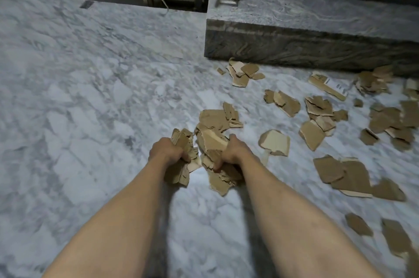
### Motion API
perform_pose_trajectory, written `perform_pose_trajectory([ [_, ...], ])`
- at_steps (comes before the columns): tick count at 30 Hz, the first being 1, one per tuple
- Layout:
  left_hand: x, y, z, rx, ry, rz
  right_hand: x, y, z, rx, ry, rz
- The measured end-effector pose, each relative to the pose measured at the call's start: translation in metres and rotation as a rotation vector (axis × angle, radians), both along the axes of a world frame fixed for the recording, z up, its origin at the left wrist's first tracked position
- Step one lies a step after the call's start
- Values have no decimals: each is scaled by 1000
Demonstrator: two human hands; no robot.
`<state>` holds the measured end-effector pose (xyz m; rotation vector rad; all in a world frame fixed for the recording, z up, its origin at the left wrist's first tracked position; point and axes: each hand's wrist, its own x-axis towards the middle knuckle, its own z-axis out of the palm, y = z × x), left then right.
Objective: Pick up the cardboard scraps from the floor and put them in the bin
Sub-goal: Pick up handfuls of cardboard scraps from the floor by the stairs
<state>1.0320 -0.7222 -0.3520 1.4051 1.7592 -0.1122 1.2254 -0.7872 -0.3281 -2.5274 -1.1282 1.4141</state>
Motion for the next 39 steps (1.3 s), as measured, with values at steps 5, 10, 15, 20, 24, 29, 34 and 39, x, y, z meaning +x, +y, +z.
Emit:
perform_pose_trajectory([
  [5, -6, 13, 0, 31, -1, -41, -10, 0, -17, 36, -228, 38],
  [10, 4, 19, 3, 132, 25, -199, 8, 23, -6, 53, -148, 170],
  [15, 23, 37, 6, 261, 23, -485, 39, 82, 22, 164, -234, 367],
  [20, 27, 45, -3, 250, 37, -524, 35, 109, 9, -6, -326, 539],
  [24, 31, 49, -5, 261, 11, -497, 35, 103, -1, -8, -351, 476],
  [29, 36, 44, -4, 236, 6, -372, 39, 102, -13, 49, -300, 390],
  [34, 41, 30, -6, 191, -27, -278, 43, 83, -10, 208, -273, 300],
  [39, 52, 23, 4, 138, -122, -250, 73, 60, 8, 347, 82, -82],
])
